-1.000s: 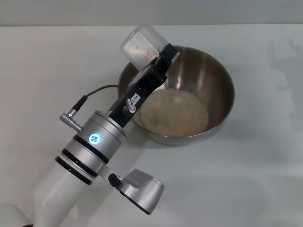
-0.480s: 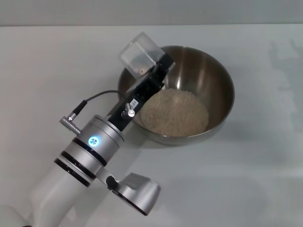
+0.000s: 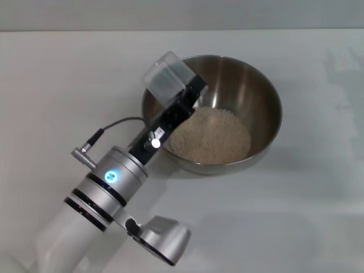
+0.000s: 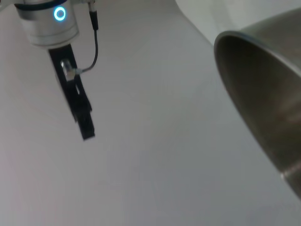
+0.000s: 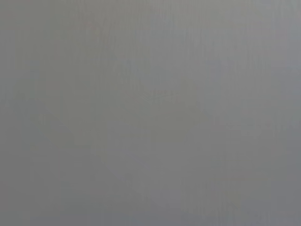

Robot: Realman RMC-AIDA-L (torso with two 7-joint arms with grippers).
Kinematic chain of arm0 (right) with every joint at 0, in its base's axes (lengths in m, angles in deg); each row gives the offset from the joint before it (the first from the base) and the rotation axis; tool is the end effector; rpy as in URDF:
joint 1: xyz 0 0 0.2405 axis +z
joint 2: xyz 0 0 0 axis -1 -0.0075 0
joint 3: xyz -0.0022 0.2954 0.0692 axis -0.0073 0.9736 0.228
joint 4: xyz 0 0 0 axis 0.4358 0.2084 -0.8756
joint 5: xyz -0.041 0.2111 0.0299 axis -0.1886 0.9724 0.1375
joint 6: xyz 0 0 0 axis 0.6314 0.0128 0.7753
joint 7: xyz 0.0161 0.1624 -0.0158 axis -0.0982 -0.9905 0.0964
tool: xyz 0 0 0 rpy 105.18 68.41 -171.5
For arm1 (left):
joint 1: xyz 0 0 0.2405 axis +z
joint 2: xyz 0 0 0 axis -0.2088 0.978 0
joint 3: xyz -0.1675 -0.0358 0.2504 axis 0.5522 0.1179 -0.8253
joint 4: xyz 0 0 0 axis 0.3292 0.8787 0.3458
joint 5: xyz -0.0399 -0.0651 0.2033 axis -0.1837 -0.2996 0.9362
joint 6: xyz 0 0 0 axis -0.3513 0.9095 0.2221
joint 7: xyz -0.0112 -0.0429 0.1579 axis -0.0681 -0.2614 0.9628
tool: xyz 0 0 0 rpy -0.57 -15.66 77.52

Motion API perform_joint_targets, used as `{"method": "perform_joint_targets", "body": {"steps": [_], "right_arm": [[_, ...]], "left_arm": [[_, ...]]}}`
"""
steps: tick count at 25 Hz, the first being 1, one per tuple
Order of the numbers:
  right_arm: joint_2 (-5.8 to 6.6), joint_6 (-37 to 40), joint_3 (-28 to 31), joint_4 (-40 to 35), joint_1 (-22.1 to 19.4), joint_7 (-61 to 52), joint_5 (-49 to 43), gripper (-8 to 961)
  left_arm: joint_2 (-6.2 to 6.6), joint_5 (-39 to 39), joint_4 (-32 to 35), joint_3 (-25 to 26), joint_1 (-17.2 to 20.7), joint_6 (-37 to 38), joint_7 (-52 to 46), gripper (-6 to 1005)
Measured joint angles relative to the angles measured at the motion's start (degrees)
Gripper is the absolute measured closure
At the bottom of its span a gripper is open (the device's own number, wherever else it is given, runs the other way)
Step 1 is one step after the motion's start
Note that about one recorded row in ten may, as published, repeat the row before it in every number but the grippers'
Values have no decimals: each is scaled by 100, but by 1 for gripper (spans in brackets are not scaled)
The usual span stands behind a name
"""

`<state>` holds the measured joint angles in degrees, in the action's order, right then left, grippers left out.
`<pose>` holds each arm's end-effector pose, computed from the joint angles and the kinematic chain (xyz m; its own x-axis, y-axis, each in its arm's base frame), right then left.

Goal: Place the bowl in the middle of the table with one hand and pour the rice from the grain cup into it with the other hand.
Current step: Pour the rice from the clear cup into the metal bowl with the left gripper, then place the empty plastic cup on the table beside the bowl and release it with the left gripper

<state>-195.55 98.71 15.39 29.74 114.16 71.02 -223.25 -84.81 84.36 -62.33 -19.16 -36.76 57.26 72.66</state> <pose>0.3125 0.3919 0.0200 0.6931 0.4249 -0.5823 -0.6176 -0.0665 -0.7837 -0.2147 0.3107 -0.1607 0.0968 -0.4841 -0.8696 -0.8361 0.4345 -0.3349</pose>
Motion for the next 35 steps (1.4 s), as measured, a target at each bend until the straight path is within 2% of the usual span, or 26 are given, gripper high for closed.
{"method": "perform_joint_targets", "body": {"steps": [16,21,28,29,31,35], "right_arm": [[7,0,6,0,5,0,20,436],[15,-1,8,-52,62,0,28,436],[19,-2,8,-61,75,-7,26,437],[22,-2,7,-62,75,-12,26,437],[30,-2,6,-64,74,-20,26,437],[47,-2,7,-72,47,-83,25,437]], "left_arm": [[0,-23,-241,210,105,94,-730,906],[1,-26,-437,478,191,234,-1249,903],[0,-41,-894,1324,685,435,-3697,899],[0,-41,-894,1324,685,435,-3697,898],[22,-120,-1085,1820,936,410,-5265,897],[44,-444,-1075,2029,996,265,-6552,894]]}}
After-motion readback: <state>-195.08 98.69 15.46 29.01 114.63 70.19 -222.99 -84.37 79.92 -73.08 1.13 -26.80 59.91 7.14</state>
